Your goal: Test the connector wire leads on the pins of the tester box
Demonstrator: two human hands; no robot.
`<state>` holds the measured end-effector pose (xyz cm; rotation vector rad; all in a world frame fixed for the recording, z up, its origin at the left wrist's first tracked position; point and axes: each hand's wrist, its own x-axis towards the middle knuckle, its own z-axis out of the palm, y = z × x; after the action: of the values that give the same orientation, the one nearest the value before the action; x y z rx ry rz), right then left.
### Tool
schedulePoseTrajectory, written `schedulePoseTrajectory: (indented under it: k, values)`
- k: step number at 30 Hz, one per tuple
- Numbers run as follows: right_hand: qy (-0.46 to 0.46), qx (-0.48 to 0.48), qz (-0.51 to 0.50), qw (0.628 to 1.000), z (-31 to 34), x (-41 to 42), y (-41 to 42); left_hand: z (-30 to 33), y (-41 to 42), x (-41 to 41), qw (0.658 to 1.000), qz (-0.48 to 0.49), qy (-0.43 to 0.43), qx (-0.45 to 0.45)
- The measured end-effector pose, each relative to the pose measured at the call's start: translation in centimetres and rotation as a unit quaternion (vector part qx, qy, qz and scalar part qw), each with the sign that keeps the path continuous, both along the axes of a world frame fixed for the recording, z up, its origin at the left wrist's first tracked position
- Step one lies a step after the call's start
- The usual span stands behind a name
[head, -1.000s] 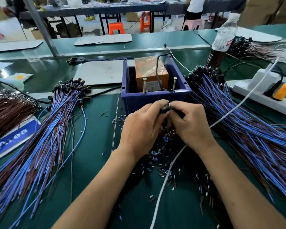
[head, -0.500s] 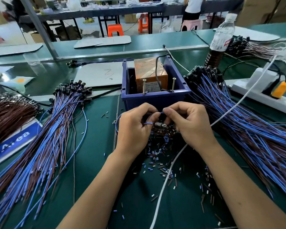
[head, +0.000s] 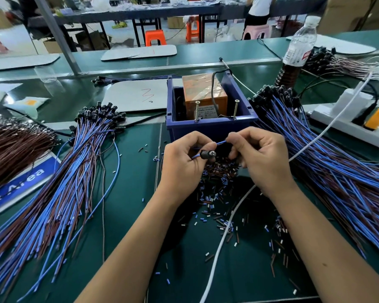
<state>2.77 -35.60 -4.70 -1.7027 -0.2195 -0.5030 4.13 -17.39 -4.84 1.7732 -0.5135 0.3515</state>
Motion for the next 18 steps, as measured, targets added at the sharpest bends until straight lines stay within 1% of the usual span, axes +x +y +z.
schedulePoseTrajectory:
  k: [3, 4, 6, 10, 14, 18]
  values:
    - [0.009, 0.094, -0.048, 0.994, 0.0, 0.3, -0.9, 0.1, 0.8, 0.2, 0.996, -0.007, 0.055, -0.072]
    - [0.013, 0.112, -0.051, 0.992, 0.1, 0.3, -0.9, 0.2, 1.0, 0.3, 0.992, -0.010, 0.071, -0.100]
    - [0.023, 0.112, -0.037, 0.993, 0.0, 0.2, -0.3, 0.3, 1.1, 0.3, 0.988, -0.015, 0.088, -0.126]
    - [0.021, 0.083, 0.018, 0.996, 0.1, -0.5, 1.4, 0.3, 0.5, -0.1, 0.992, -0.021, 0.077, -0.099]
    - [0.027, 0.131, 0.073, 0.988, 0.3, -1.1, 2.5, 0.2, -0.2, -0.5, 0.995, -0.026, 0.056, -0.084]
    - [0.040, 0.165, 0.074, 0.983, 0.4, -1.1, 2.7, 0.3, -0.6, -0.7, 0.998, -0.009, 0.029, -0.056]
